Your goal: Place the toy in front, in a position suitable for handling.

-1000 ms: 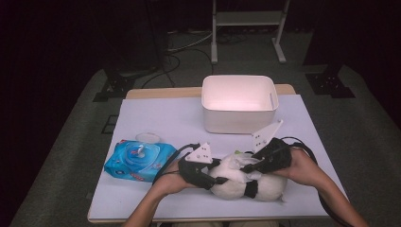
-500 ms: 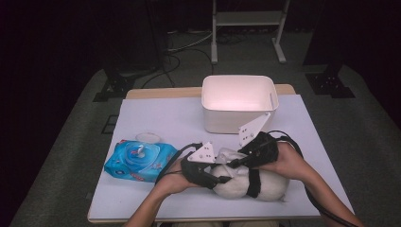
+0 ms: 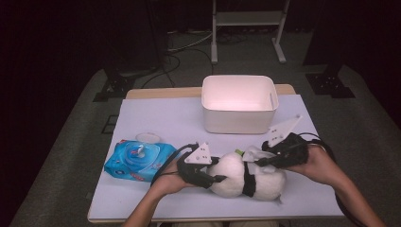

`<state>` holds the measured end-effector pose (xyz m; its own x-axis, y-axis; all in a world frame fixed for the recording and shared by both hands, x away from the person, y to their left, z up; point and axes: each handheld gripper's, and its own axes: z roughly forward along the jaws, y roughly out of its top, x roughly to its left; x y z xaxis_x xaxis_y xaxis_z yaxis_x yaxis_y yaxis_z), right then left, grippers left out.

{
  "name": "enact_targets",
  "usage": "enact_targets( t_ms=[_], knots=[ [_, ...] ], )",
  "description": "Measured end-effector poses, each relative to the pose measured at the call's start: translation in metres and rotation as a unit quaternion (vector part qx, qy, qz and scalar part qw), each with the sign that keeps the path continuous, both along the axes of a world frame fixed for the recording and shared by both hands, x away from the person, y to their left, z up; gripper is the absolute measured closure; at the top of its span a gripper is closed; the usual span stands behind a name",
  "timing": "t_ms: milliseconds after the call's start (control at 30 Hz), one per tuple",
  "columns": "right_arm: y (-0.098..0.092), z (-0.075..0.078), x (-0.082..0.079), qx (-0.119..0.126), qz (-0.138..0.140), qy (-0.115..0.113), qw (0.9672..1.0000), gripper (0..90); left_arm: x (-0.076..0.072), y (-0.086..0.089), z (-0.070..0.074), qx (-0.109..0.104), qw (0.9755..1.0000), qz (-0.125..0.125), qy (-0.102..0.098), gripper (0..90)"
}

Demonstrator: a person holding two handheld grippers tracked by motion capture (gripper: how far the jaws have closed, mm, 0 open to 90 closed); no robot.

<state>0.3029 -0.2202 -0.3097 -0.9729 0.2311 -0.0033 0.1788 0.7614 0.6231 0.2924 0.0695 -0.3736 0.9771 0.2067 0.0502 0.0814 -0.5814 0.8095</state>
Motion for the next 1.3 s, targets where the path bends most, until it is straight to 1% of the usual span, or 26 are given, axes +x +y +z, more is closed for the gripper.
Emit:
enact_targets(
  t_ms=[33,100,133,200,267,300,400,467,567,633,667,733,767,800,867,933,1000,1067,1100,1133,1167,1200,1267,1300],
  knots=[
    [0.0,0.0,0.0,0.0,0.0,0.0,1.0,82.0,0.0,0.001,0.0,0.001,1.0,0.0,-0.001,41.9],
    [-0.015,-0.001,-0.002,0.011,-0.011,0.005,0.9999,81.9,0.0,0.003,-0.001,0.0,1.0,-0.001,-0.003,42.1],
    [-0.019,-0.001,-0.003,0.013,-0.014,0.003,0.9998,81.9,0.0,0.004,-0.002,0.0,1.0,-0.001,-0.003,42.1],
    [-0.029,-0.003,-0.006,0.022,-0.022,0.008,0.9995,81.8,-0.001,0.004,-0.001,0.002,1.0,-0.002,-0.004,42.2],
    [-0.038,-0.006,-0.008,0.026,-0.029,0.011,0.9992,81.8,-0.002,0.004,-0.002,-0.001,1.0,-0.002,-0.003,42.2],
    [-0.04,-0.007,-0.008,0.029,-0.03,0.014,0.999,81.8,-0.002,0.004,-0.001,0.002,1.0,-0.004,-0.005,42.2],
    [-0.05,-0.011,-0.01,0.033,-0.04,0.018,0.9985,81.8,-0.003,0.005,-0.002,0.002,1.0,-0.006,-0.005,42.1],
    [-0.052,-0.012,-0.01,0.032,-0.041,0.018,0.9985,81.8,-0.003,0.007,-0.003,-0.001,1.0,-0.006,-0.004,42.2],
    [-0.058,-0.017,-0.012,0.037,-0.049,0.024,0.9978,81.7,-0.004,0.009,-0.005,-0.005,1.0,-0.005,-0.004,42.1],
    [-0.062,-0.021,-0.013,0.046,-0.054,0.027,0.9972,81.8,-0.004,0.009,-0.005,-0.006,1.0,-0.005,-0.003,42.0],
    [-0.063,-0.022,-0.013,0.052,-0.056,0.031,0.9966,81.8,-0.004,0.008,-0.005,-0.005,1.0,-0.006,-0.003,42.1],
    [-0.065,-0.023,-0.014,0.058,-0.057,0.032,0.9962,81.8,-0.004,0.008,-0.004,-0.003,1.0,-0.005,-0.004,42.1],
    [-0.065,-0.023,-0.014,0.064,-0.056,0.033,0.9958,81.8,-0.004,0.006,-0.003,0.0,1.0,-0.004,-0.004,42.1],
    [-0.062,-0.021,-0.014,0.059,-0.054,0.025,0.9965,81.8,-0.004,0.006,-0.003,0.001,1.0,-0.003,-0.004,42.1],
    [-0.06,-0.02,-0.014,0.058,-0.051,0.021,0.9968,81.8,-0.003,0.005,-0.002,0.002,1.0,-0.002,-0.003,42.1],
    [-0.05,-0.014,-0.011,0.056,-0.04,0.015,0.9975,81.8,-0.004,0.003,0.0,0.002,1.0,-0.004,-0.005,42.1],
    [-0.043,-0.01,-0.009,0.056,-0.03,0.014,0.9979,81.8,-0.004,0.001,0.001,0.0,1.0,-0.004,-0.005,42.1],
    [-0.034,-0.008,-0.006,0.049,-0.021,0.011,0.9985,81.7,-0.004,0.0,0.002,-0.001,1.0,-0.005,-0.006,42.0],
    [-0.034,-0.008,-0.006,0.049,-0.021,0.011,0.9985,81.7,-0.004,-0.001,0.003,-0.002,1.0,-0.005,-0.005,42.0],
    [-0.025,-0.007,-0.003,0.046,-0.011,0.014,0.9988,81.6,-0.004,-0.001,0.004,-0.001,1.0,-0.006,-0.005,41.9],
    [-0.025,-0.007,-0.003,0.046,-0.011,0.014,0.9988,81.6,-0.004,-0.001,0.004,-0.001,1.0,-0.006,-0.005,41.9],
    [-0.018,-0.007,-0.001,0.037,-0.005,0.014,0.9992,81.6,-0.003,-0.001,0.004,0.002,1.0,-0.006,-0.005,41.9],
    [-0.017,-0.007,-0.001,0.035,-0.003,0.013,0.9993,81.6,-0.003,-0.001,0.003,0.0,1.0,-0.006,-0.003,42.0],
    [-0.019,-0.008,-0.001,0.039,-0.005,0.016,0.9991,81.5,-0.002,0.001,0.002,-0.005,1.0,-0.005,-0.001,42.0]
  ],
)
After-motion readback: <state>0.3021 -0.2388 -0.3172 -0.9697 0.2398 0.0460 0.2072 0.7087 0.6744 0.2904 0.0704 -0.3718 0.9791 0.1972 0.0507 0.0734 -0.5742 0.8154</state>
